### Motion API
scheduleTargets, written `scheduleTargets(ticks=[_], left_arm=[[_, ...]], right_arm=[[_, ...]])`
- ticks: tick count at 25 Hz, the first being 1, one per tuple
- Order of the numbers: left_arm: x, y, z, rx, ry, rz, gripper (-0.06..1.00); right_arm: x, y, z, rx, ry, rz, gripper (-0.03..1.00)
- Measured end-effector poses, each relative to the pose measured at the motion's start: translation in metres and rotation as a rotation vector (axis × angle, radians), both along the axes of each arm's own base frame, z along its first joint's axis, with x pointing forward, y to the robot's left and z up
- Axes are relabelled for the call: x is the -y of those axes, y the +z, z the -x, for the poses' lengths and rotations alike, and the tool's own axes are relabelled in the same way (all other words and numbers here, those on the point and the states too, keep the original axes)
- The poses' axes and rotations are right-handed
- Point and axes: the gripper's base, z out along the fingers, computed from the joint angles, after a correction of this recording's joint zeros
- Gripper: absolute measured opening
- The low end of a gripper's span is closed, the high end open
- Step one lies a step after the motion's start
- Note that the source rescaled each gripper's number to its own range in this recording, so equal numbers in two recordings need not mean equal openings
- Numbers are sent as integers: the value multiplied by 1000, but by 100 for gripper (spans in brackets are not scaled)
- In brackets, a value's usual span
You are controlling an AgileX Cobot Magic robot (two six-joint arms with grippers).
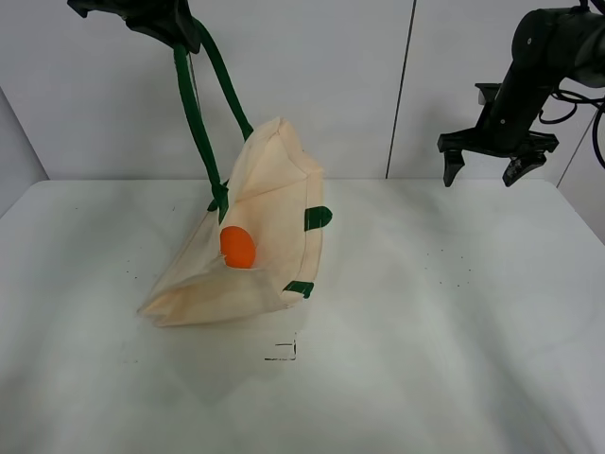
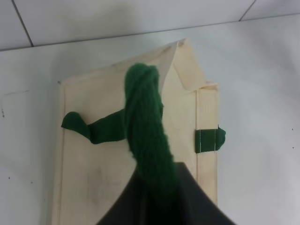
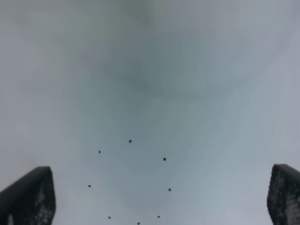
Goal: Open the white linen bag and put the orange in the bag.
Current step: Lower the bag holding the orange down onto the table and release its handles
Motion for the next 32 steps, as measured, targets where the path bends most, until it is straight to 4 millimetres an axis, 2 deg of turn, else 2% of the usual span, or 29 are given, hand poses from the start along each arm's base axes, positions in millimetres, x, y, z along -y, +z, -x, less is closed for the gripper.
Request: scheduleTargets(ticks=[4, 8, 12, 15, 20, 23, 26, 32], left_arm=[[0, 0, 0, 0, 0, 0, 0], [0, 0, 0, 0, 0, 0, 0], [0, 0, 0, 0, 0, 0, 0], [0, 0, 0, 0, 0, 0, 0], [0, 0, 0, 0, 0, 0, 0], [0, 0, 0, 0, 0, 0, 0], [0, 0, 0, 0, -1, 0, 0], [0, 0, 0, 1, -2, -1, 0]], right_arm=[[-2, -2, 14, -40, 6, -7, 100], [0, 1, 55, -121, 9, -1, 100], [3, 4, 116, -210, 13, 3, 100], [5, 12, 171, -242, 13, 4, 100], [9, 12, 264, -257, 13, 5, 100], [11, 12, 311, -188, 13, 2, 100], [13, 15, 351, -18, 13, -4, 100], [16, 27, 413, 412, 17, -18, 100]])
